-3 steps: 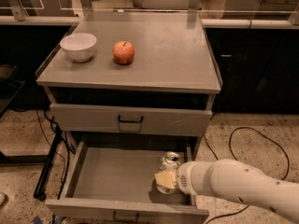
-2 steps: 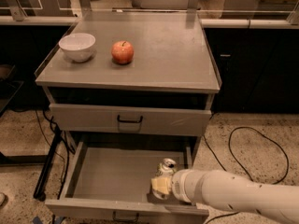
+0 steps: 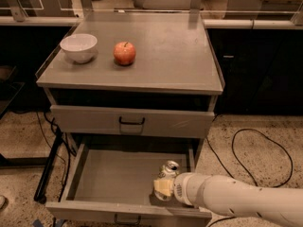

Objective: Place 7up can into middle drawer

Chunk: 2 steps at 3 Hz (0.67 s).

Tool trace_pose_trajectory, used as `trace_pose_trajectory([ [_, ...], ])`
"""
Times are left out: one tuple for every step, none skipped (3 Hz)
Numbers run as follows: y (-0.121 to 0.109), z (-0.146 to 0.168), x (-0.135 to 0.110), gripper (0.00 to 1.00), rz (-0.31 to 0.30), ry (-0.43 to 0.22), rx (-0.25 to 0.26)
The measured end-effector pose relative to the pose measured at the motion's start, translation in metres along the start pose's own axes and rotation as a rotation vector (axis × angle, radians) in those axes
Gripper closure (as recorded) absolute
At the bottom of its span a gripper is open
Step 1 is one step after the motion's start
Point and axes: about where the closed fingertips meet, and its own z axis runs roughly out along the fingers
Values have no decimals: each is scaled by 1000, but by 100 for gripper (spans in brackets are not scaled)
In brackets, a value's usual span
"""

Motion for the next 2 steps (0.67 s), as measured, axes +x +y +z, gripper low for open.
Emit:
trace_pose_trajectory([
  [-9, 29, 2, 100, 101, -51, 1],
  [-25, 70, -10, 100, 189, -149, 3],
])
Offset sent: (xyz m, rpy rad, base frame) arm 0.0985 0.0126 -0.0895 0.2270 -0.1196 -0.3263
